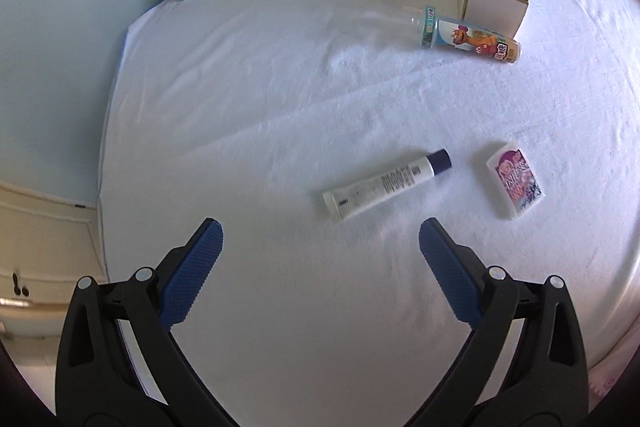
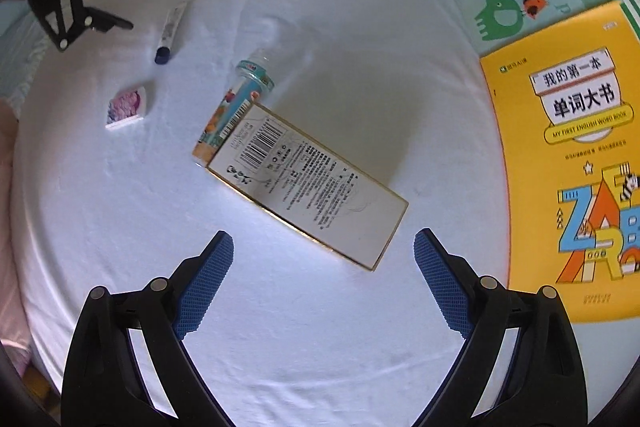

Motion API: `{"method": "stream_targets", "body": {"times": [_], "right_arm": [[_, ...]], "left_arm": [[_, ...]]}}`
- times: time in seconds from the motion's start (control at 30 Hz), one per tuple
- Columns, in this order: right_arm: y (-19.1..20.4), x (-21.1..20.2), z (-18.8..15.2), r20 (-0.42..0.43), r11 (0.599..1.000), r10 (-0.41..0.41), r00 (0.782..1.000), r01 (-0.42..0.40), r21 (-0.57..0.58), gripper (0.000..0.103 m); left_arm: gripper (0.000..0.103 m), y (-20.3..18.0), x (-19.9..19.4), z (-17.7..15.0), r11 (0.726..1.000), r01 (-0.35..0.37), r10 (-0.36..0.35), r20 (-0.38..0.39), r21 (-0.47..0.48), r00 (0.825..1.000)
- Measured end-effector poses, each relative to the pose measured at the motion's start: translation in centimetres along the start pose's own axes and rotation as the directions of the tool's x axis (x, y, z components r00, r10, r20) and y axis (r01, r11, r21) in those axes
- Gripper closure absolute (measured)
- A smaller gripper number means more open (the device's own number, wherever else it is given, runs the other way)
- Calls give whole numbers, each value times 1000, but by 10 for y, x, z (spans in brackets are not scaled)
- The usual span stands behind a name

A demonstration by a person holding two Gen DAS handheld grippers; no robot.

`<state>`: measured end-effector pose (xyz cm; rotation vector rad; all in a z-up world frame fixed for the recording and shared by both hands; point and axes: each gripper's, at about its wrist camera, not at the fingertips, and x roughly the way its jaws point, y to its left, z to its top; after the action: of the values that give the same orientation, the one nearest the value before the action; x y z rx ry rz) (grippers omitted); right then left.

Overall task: Collect trash
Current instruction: 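Grasp the white navy-capped tube with the left gripper while the right grasps the cream box, then carry the tube and cream box over the teal bin and release both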

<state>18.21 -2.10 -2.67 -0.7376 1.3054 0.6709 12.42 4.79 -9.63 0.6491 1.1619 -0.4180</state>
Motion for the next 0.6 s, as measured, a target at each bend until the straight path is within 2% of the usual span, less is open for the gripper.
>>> {"method": "stream_targets", "body": {"times": [0.07, 0.17, 0.2, 0.27, 0.3, 0.37, 0.4, 0.43, 0.47, 0.53, 0.6], "right_arm": [[-1, 10, 6, -10, 998, 28, 1000, -29, -54, 12], [0, 25, 16, 1, 988, 15, 1000, -15, -152, 12], [0, 27, 19, 9, 986, 11, 1000, -9, -169, 12], [0, 33, 24, 12, 983, 26, 1000, -24, -180, 12], [-1, 36, 26, 9, 984, 54, 999, -52, -173, 13], [-1, 38, 27, -3, 983, 99, 995, -98, -153, 26], [-2, 39, 26, -4, 985, 94, 996, -94, -145, 37], [-4, 37, 25, -4, 987, 99, 995, -99, -125, 43], [-6, 36, 24, -8, 988, 114, 993, -114, -102, 46], [-11, 30, 20, -7, 993, 112, 994, -112, -46, 54], [-14, 24, 16, 1, 995, 98, 995, -98, 5, 54]], "left_arm": [[7, 1, 8, 6, 999, 17, -17, -4, 32, 1000], [9, -2, 21, 15, 993, 74, -73, -21, 92, 997], [16, -6, 24, 18, 990, 85, -83, -23, 117, 996], [21, -9, 27, 22, 985, 110, -109, -13, 136, 994], [31, -8, 28, 24, 982, 138, -138, -13, 132, 990], [46, -4, 29, 26, 970, 217, -216, -21, 107, 976], [60, -3, 29, 26, 964, 247, -246, -25, 102, 969], [74, -4, 28, 25, 952, 288, -287, -29, 103, 957], [80, -5, 26, 24, 947, 303, -301, -31, 109, 953], [90, -12, 21, 20, 947, 297, -296, -27, 123, 955], [92, -12, 18, 19, 948, 302, -302, -17, 98, 953]]}}
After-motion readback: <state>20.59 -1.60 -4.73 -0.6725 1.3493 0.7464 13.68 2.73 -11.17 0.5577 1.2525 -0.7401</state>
